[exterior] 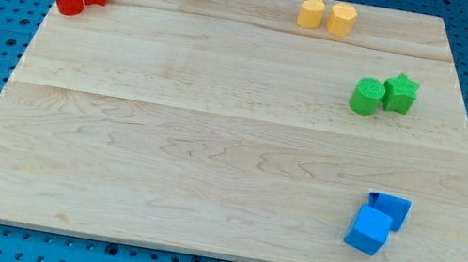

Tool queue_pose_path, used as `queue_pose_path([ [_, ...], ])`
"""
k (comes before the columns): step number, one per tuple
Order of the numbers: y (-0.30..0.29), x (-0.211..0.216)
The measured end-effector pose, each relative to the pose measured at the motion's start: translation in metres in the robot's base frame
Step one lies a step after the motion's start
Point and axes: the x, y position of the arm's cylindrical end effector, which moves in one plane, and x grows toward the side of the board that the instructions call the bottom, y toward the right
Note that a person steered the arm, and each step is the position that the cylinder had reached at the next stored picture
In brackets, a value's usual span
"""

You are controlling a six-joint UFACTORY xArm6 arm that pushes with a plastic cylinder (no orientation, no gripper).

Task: Move the red blocks diagonal left bottom to the yellow blocks

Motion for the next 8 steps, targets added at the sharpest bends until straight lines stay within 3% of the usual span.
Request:
queue_pose_path([
  [3, -0.086, 0.0],
  [4, -0.15, 0.03],
  [5, -0.15, 0.044],
  [6, -0.064, 0.047],
  [7, -0.023, 0.082],
  [8, -0.024, 0.09],
])
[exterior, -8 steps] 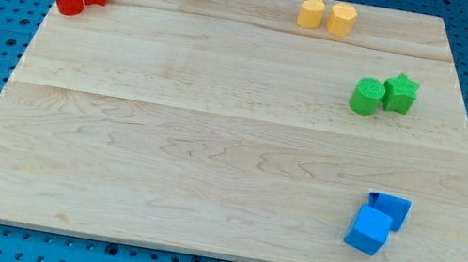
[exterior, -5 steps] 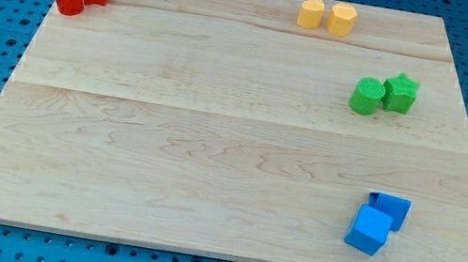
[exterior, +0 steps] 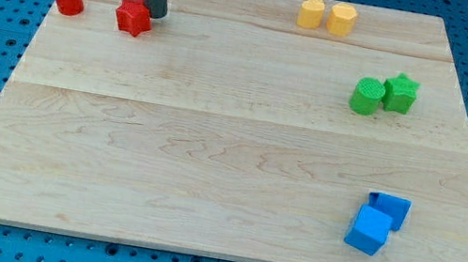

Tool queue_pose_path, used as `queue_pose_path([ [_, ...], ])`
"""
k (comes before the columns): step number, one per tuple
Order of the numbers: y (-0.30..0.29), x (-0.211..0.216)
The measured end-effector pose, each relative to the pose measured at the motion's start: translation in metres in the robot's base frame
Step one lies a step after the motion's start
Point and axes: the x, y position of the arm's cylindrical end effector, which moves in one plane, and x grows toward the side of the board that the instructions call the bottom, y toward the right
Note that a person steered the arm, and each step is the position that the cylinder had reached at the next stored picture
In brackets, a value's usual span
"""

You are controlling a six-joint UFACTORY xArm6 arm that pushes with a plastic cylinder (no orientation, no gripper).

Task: Move the red blocks diagonal left bottom to the yellow blocks

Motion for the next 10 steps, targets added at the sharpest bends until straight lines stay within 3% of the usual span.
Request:
queue_pose_path([
  [1, -0.005, -0.027],
  [2, -0.122, -0.046],
  [3, -0.159, -0.03],
  [4, -0.109, 0.016],
  [5, -0.021, 0.037],
  [7, -0.06, 0.068],
  [9, 0.042, 0.088],
  [10, 0.045, 0.105],
])
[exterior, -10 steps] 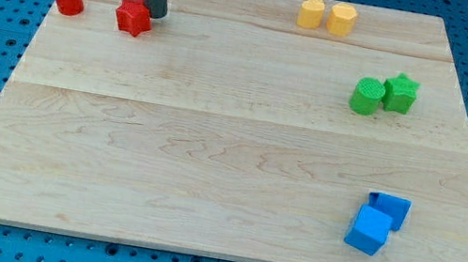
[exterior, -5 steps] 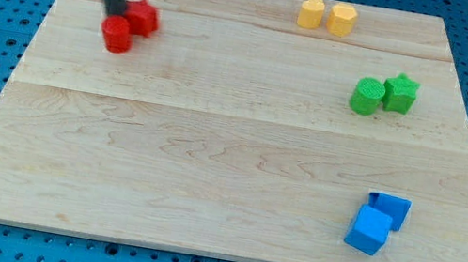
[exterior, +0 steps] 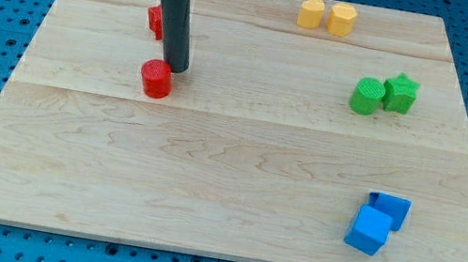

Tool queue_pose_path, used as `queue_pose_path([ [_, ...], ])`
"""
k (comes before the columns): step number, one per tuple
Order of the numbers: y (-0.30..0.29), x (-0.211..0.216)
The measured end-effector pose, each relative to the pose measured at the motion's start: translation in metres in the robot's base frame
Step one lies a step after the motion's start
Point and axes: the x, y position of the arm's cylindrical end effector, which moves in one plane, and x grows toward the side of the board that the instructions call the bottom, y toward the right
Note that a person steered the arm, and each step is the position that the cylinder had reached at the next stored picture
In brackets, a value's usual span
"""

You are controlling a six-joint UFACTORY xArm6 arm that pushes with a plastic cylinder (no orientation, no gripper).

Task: Move the red blocks diagonal left bottom to the yellow blocks

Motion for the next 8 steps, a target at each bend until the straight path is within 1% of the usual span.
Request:
queue_pose_path([
  [1, -0.005, 0.0],
  [2, -0.023, -0.018],
  [3, 0.017, -0.058],
  [4, 0.013, -0.11],
  [5, -0.018, -0.12],
  [6, -0.04, -0.077],
  [7, -0.046, -0.042],
  [8, -0.028, -0.063],
])
